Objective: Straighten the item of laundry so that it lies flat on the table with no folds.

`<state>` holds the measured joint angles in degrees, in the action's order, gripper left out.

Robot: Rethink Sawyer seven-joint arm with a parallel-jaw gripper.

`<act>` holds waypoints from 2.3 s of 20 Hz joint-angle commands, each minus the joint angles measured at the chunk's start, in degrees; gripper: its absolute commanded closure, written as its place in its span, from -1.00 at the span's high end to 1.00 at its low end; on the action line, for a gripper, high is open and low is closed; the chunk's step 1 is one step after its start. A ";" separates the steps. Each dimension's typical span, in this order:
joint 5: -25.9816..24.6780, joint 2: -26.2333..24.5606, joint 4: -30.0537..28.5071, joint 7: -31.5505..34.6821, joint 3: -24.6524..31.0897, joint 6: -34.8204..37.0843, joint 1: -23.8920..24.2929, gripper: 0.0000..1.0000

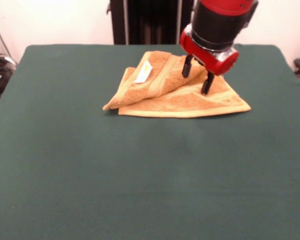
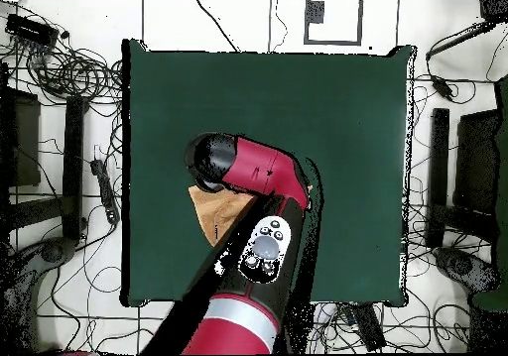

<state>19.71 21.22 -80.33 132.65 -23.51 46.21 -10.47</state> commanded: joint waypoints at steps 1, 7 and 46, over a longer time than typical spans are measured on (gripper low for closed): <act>2.10 -1.51 4.93 18.12 1.50 8.60 -2.92 1.00; 2.88 -0.09 5.58 17.50 1.33 11.10 -3.05 1.00; 15.41 -7.77 5.56 41.91 -1.84 19.73 -6.59 1.00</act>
<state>31.73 6.39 -64.19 153.42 -25.28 53.45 -14.27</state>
